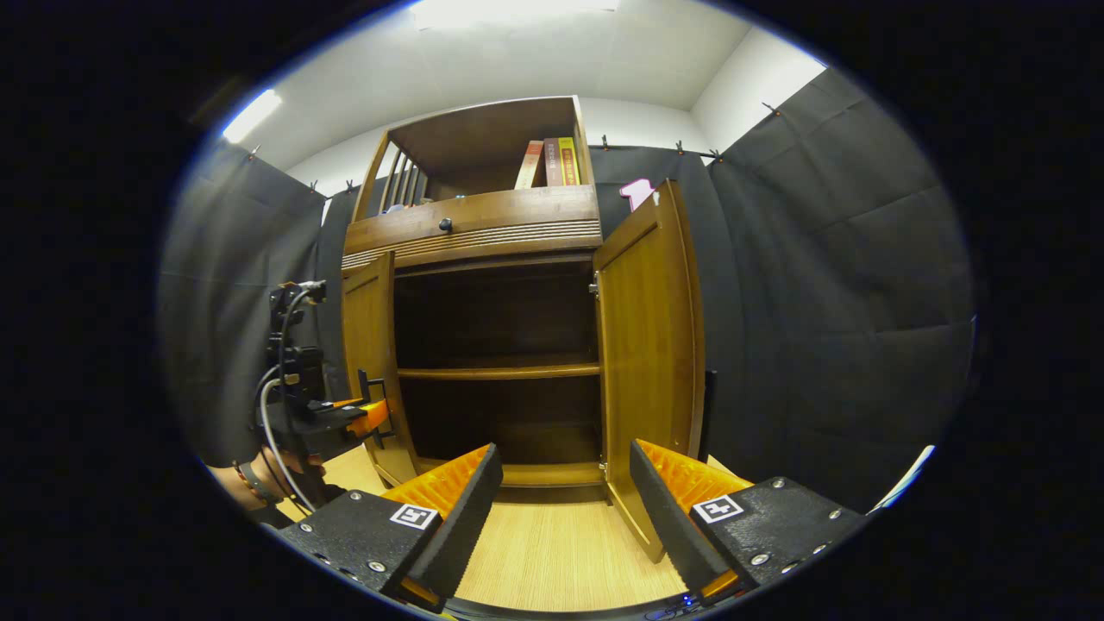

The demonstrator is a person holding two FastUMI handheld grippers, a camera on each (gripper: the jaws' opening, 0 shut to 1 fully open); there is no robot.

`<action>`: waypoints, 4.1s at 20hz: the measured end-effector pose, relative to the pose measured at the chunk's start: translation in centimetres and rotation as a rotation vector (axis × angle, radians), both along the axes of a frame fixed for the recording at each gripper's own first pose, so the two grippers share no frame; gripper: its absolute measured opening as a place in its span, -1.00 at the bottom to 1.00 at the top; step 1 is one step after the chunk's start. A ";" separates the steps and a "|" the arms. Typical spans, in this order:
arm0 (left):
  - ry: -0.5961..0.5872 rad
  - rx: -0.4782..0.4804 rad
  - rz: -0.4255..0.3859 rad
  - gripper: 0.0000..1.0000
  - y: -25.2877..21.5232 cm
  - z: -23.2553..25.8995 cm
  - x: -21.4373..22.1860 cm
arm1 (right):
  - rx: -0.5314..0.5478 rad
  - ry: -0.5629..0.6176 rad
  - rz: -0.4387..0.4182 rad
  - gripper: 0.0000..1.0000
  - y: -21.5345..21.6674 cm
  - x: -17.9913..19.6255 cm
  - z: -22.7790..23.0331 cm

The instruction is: Open the right door of the double-door shoe cabinet with the right hand, and open the left door with the left hand.

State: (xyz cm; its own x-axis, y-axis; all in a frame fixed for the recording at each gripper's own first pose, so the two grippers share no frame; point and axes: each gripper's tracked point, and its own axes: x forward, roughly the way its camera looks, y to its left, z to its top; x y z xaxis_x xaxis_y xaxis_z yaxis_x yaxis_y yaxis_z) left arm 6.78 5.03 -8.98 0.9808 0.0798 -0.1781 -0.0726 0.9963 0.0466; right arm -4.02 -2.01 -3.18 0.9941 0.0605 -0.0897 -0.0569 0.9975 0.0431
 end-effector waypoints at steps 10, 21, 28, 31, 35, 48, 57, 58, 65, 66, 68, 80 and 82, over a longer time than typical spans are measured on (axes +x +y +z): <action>-0.002 0.048 0.031 -0.47 6.6 1.8 -6.7 | -0.046 0.071 0.075 0.84 2.3 3.1 -2.7; -0.001 -0.004 0.083 -0.75 13.8 1.7 -8.4 | -0.076 0.107 0.096 0.84 5.5 4.1 -4.7; 0.022 -0.012 -0.052 -0.77 18.7 1.9 -9.0 | -0.073 0.117 0.117 0.84 7.9 5.2 -5.1; 0.043 -0.020 -0.101 -0.71 21.1 1.8 -8.9 | -0.075 0.115 0.118 0.84 8.6 5.3 -5.0; 0.040 -0.030 -0.174 -0.63 22.3 1.9 -8.6 | -0.075 0.125 0.121 0.84 9.4 5.0 -4.9; 0.047 0.014 -0.164 -0.58 21.3 6.1 -16.7 | -0.045 0.078 0.123 0.84 9.4 5.7 -4.2; -0.126 -0.064 -0.093 -0.71 7.0 10.9 -14.1 | -0.038 0.065 0.186 0.84 6.6 5.0 -3.2; -0.145 -0.063 -0.063 -0.80 6.3 11.0 -13.0 | -0.032 0.057 0.180 0.84 6.1 4.7 -2.9; -0.148 -0.006 0.052 0.24 1.9 7.9 -8.6 | -0.056 0.020 0.121 0.85 3.8 3.0 -2.3; -0.154 0.004 0.046 0.45 1.3 7.7 -8.3 | -0.058 0.018 0.115 0.85 3.5 2.7 -2.3; -0.162 0.022 0.031 0.84 0.1 7.3 -8.4 | -0.055 0.017 0.112 0.84 3.4 2.5 -2.3; -0.185 -0.051 0.102 0.89 -0.1 7.6 -8.4 | -0.028 0.020 0.128 0.84 3.1 2.6 -2.5; -0.186 -0.039 0.101 0.89 0.1 7.7 -8.6 | -0.014 0.023 0.131 0.84 3.2 2.6 -2.6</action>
State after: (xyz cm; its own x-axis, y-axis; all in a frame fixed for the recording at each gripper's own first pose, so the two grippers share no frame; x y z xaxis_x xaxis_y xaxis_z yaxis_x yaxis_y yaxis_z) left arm -1.80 5.09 -1.23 0.9843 0.1763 0.0000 -0.1762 0.9842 -0.0154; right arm -1.38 1.22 -5.74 0.9754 0.1884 -0.1142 -0.1859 0.9820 0.0319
